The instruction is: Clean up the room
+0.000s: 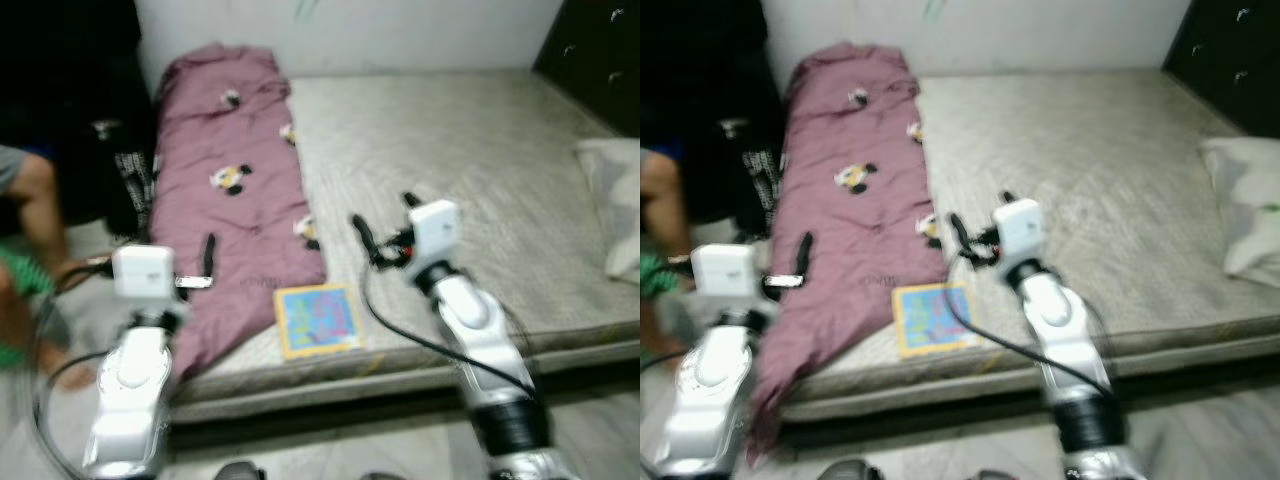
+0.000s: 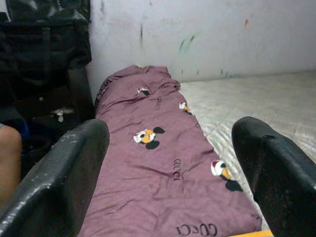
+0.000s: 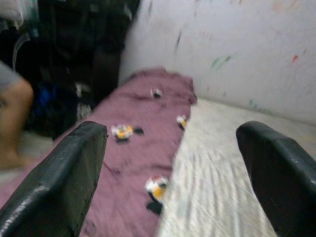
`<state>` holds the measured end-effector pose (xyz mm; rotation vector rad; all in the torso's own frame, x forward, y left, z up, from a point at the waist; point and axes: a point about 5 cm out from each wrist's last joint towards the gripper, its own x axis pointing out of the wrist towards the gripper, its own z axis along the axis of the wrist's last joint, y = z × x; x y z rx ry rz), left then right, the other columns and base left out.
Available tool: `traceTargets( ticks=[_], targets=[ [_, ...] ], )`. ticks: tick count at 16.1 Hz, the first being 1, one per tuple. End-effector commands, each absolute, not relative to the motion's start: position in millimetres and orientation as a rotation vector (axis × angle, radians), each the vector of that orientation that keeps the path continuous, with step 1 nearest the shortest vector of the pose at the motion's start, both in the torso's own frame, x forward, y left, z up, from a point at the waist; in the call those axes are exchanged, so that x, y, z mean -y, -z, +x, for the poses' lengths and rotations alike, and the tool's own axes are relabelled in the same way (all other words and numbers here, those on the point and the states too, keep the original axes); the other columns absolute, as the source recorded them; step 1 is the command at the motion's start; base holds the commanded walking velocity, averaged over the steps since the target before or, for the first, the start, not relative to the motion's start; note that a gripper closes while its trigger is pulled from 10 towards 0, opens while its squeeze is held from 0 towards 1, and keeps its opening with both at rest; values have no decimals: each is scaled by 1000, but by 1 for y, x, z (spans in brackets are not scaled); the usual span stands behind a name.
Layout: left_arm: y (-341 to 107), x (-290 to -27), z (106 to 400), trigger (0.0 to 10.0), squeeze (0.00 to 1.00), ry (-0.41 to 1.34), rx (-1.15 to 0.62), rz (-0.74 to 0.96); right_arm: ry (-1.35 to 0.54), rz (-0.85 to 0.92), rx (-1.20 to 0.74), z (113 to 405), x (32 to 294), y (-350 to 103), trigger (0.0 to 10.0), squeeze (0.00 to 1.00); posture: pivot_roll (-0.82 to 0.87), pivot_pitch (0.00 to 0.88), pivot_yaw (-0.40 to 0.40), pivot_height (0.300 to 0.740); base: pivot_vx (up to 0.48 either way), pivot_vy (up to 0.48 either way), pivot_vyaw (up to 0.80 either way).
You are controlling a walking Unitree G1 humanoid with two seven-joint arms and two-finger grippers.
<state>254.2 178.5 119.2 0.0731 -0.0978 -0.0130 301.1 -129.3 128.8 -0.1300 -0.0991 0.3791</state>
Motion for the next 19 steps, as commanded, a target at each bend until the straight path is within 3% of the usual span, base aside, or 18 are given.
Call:
traceTargets(
  ticks=[1,6,9,19],
  targets=[
    [-116,-186,252,10000,0,-18,78,91,-390,-139,126,301,123,-135,10000,0,-53,0,-41,740,0,0,800],
    [-119,-185,252,10000,0,-12,85,133,-292,-141,113,308,120,-133,10000,0,-45,0,-34,740,0,0,800],
    [-119,-183,253,10000,0,-2,87,124,-242,-82,98,310,127,-131,10000,0,-43,0,-44,740,0,0,0],
    [-119,-183,254,10000,0,-9,89,107,-217,-91,101,315,131,-132,10000,0,-54,0,-45,740,0,-326,0]
  ],
)
